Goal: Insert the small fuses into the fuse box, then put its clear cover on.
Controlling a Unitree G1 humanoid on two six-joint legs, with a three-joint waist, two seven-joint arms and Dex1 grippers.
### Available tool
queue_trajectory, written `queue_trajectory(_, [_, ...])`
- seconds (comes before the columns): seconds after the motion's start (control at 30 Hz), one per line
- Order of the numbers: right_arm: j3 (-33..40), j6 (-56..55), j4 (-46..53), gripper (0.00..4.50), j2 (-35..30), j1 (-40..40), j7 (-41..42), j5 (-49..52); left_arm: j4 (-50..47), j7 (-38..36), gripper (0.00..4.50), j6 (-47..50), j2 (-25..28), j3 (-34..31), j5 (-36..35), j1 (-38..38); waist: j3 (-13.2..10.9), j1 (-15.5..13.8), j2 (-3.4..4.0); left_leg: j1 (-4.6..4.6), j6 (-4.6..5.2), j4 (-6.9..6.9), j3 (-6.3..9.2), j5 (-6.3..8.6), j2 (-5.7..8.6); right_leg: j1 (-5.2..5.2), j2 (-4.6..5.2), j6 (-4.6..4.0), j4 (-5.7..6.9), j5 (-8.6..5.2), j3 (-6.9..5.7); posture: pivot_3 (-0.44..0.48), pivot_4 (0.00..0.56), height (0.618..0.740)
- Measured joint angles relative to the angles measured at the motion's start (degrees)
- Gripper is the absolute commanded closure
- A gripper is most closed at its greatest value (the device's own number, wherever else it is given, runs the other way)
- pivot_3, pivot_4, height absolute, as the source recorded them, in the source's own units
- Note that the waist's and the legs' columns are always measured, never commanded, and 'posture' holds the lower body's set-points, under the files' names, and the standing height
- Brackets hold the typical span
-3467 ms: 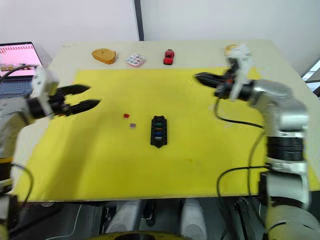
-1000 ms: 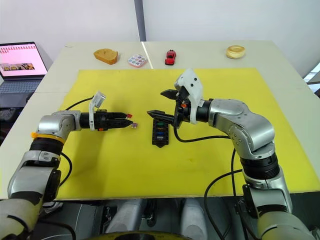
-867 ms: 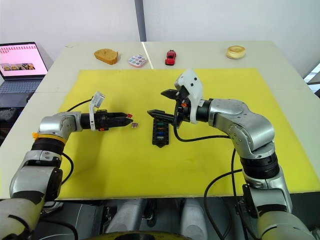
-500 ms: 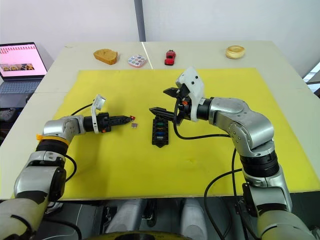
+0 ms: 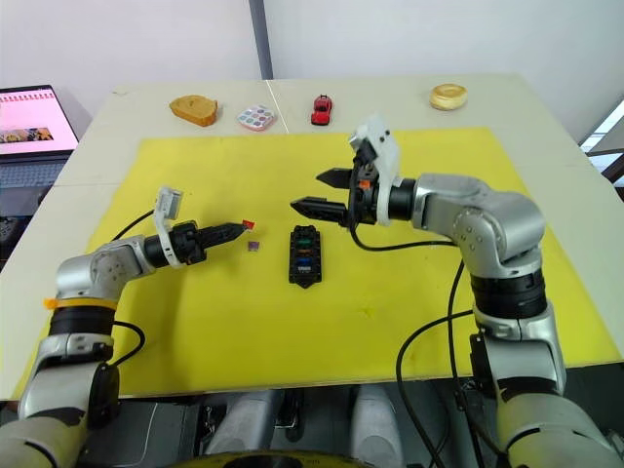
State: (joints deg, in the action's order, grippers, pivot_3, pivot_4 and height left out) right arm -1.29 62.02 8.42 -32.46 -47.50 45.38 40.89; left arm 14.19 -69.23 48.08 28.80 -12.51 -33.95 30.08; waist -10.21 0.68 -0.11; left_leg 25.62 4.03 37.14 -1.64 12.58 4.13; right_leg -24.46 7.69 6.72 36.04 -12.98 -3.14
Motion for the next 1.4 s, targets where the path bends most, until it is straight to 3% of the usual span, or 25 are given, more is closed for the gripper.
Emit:
queue_trajectory(0.17, [-5.4,1.6,-9.0,0.00,-3.7,-10.6,7.8,-1.5,-16.3,4.3,4.40,7.0,1.5,-3.1,-10.7,2.6,0.0,0.0,0.02,0.09,-0.01,0.04,0.01,-0.01,0.01,-0.02,-0.01,0.00,-0.04,0.00,-0.01,0.000,0.150,0.740])
queue_trajectory(0.27, [-6.5,3.4,-11.6,0.87,-3.3,-14.9,10.1,-1.4,-21.2,6.3,4.50,7.8,2.3,-4.0,-14.1,4.6,0.0,0.1,0.03,0.04,-0.01,0.00,0.00,-0.01,0.01,0.09,-0.02,0.00,-0.03,0.00,-0.01,0.000,0.150,0.740])
queue_trajectory(0.33, [-5.9,5.6,-12.8,1.80,-2.3,-17.0,11.5,0.3,-22.4,7.4,4.50,7.5,2.2,-3.9,-14.7,4.6,0.0,0.1,0.03,0.06,-0.06,-0.02,-0.02,-0.07,0.01,0.05,-0.04,0.00,0.00,0.00,-0.02,0.000,0.150,0.740])
queue_trajectory(0.57, [-4.9,7.5,-12.6,1.80,-1.2,-18.7,14.5,3.2,-22.7,9.8,4.50,4.1,0.5,-1.6,-15.4,5.0,0.0,-0.2,0.02,0.07,-0.08,0.05,0.00,-0.07,0.05,0.06,-0.04,0.00,-0.02,0.00,-0.03,0.000,0.150,0.740])
queue_trajectory(0.9, [-3.2,8.6,-11.4,1.80,-0.1,-16.2,12.6,3.8,-20.8,9.8,4.50,1.7,0.3,1.1,-15.4,7.6,0.0,-0.1,0.02,0.12,-0.36,0.01,-0.01,-0.25,0.04,0.04,-0.05,0.00,0.02,0.00,-0.03,0.000,0.150,0.740])
queue_trajectory(0.97, [-2.9,9.0,-10.8,2.32,0.1,-15.7,12.0,4.2,-20.6,9.8,4.50,1.5,0.2,1.3,-15.4,7.7,0.0,-0.1,0.02,0.12,-0.36,0.02,-0.01,-0.25,0.04,0.04,-0.05,0.00,0.02,0.00,-0.03,0.000,0.150,0.740])
queue_trajectory(1.4, [-0.6,10.2,-9.9,2.32,1.1,-15.6,9.9,5.7,-20.5,10.3,4.50,0.8,-0.2,2.6,-15.4,7.8,0.0,-0.1,0.02,0.12,-0.34,0.01,-0.02,-0.24,0.04,0.04,-0.05,0.00,0.02,0.00,-0.03,0.000,0.150,0.740])
